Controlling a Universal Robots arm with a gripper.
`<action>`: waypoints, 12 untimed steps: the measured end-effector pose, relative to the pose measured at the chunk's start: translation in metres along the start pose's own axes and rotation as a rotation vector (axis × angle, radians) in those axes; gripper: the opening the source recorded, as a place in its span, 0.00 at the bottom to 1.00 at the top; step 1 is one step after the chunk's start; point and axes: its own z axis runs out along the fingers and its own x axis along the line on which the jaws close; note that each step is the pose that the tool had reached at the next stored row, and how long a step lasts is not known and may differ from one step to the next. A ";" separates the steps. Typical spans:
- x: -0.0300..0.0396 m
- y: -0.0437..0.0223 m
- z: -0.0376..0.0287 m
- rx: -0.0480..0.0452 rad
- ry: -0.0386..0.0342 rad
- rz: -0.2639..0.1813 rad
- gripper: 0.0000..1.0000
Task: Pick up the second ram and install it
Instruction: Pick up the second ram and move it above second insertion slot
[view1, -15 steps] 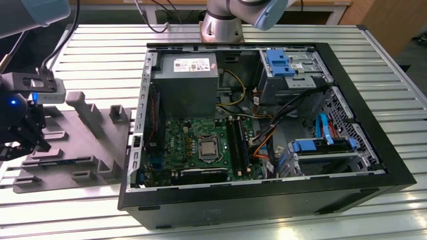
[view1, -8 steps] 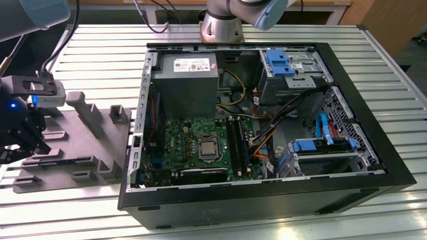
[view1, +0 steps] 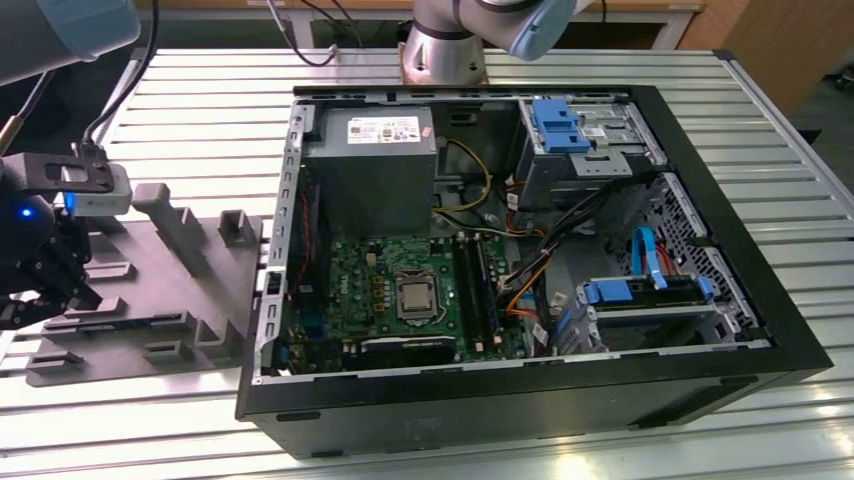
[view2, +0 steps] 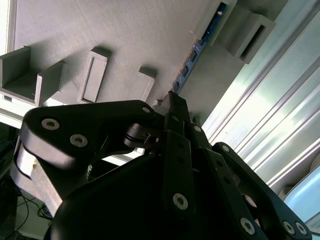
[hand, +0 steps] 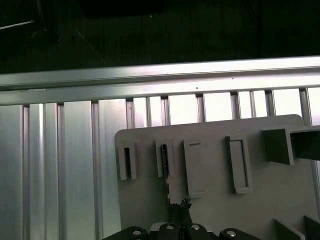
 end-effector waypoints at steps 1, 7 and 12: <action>0.0000 0.0000 0.0000 0.0000 0.0000 0.000 0.11; 0.0000 0.0000 0.0001 0.0000 0.0000 0.000 0.16; 0.0000 0.0000 0.0001 0.0000 0.0000 0.000 0.35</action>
